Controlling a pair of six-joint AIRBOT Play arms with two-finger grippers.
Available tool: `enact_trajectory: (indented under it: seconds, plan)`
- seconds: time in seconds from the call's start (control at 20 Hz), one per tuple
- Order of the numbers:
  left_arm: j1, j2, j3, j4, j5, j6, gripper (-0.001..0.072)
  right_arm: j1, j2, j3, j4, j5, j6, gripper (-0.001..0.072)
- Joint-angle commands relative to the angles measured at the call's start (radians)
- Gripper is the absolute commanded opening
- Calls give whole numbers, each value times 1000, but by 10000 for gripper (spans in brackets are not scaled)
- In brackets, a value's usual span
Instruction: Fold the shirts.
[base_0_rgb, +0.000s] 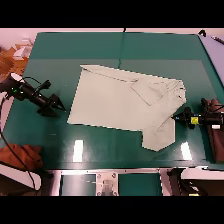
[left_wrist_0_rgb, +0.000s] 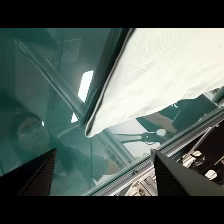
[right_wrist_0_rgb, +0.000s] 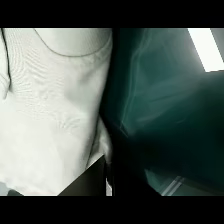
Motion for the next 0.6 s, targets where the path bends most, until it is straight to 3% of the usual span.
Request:
enact_trajectory:
  seconds: [0.0, 0.2, 0.25, 0.4, 0.5, 0.55]
  plan:
    - [1, 1, 0, 0, -2, 17, 676, -17, 64, 0, -41, -3, 70, 19]
    - [0, 2, 0, -1, 0, 25, 675, -38, 248, -69, -283, 6, 366, 19]
    - [1, 5, 0, -1, 3, 26, 675, -38, 288, -105, -301, 1, 399, 19]
    - [1, 23, -15, 0, 22, 39, 675, -37, 348, -175, -289, -39, 404, 34]
    - [1, 36, -67, 0, 42, 52, 675, -37, 348, -181, -285, -13, 404, 161]
    - [1, 43, -105, 0, 65, 62, 675, -37, 348, -181, -285, 5, 404, 162]
